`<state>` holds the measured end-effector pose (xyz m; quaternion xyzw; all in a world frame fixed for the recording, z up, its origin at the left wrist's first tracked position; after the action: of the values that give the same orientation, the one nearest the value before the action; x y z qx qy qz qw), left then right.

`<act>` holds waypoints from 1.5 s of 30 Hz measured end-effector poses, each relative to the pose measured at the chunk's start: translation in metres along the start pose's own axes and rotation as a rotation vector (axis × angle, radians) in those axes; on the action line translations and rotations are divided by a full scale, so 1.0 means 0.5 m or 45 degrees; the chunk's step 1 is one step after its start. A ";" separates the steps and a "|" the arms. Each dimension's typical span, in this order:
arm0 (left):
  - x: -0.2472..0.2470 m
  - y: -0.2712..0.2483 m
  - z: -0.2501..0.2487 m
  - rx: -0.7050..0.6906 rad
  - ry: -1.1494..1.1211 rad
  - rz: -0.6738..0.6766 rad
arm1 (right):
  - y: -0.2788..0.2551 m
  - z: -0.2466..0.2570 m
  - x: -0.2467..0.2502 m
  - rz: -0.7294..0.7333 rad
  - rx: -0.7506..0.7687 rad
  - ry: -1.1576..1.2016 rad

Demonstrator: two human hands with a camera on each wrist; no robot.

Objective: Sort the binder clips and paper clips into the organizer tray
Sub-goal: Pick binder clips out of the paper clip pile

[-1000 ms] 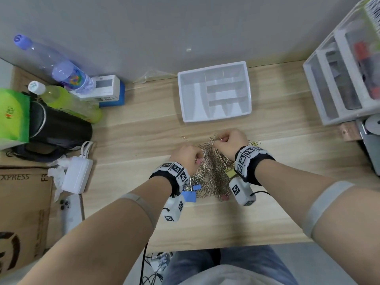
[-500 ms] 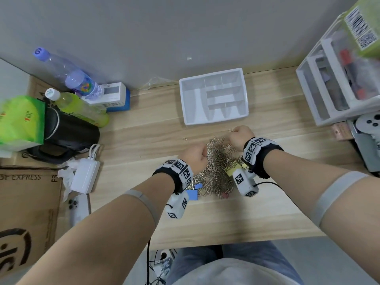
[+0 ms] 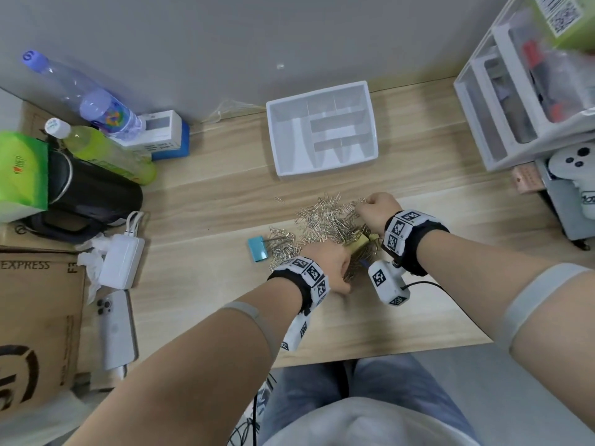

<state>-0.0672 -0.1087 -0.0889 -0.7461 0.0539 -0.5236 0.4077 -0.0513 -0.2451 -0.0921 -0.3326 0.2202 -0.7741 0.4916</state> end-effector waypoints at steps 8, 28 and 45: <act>-0.010 0.009 -0.032 0.101 0.204 0.071 | 0.010 -0.016 0.002 0.072 0.014 0.050; 0.094 -0.056 0.136 0.326 -0.617 -0.130 | -0.049 0.041 -0.085 0.650 -0.362 0.102; 0.254 -0.027 0.161 0.417 -0.821 -0.476 | -0.043 0.116 -0.098 0.631 -0.473 0.912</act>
<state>0.0511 -0.1200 0.0041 -0.7941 -0.2974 -0.3297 0.4150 -0.0077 -0.1922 -0.0529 -0.0645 0.5833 -0.6470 0.4868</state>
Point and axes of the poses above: each hand's wrist, its own y-axis towards the middle knuckle, its own x-axis out of the back of the hand, z = x × y, the point moved 7 cm from there along y, towards the middle knuckle, and after that the axes turned 14 degrees about y, right-handed, at the moved point
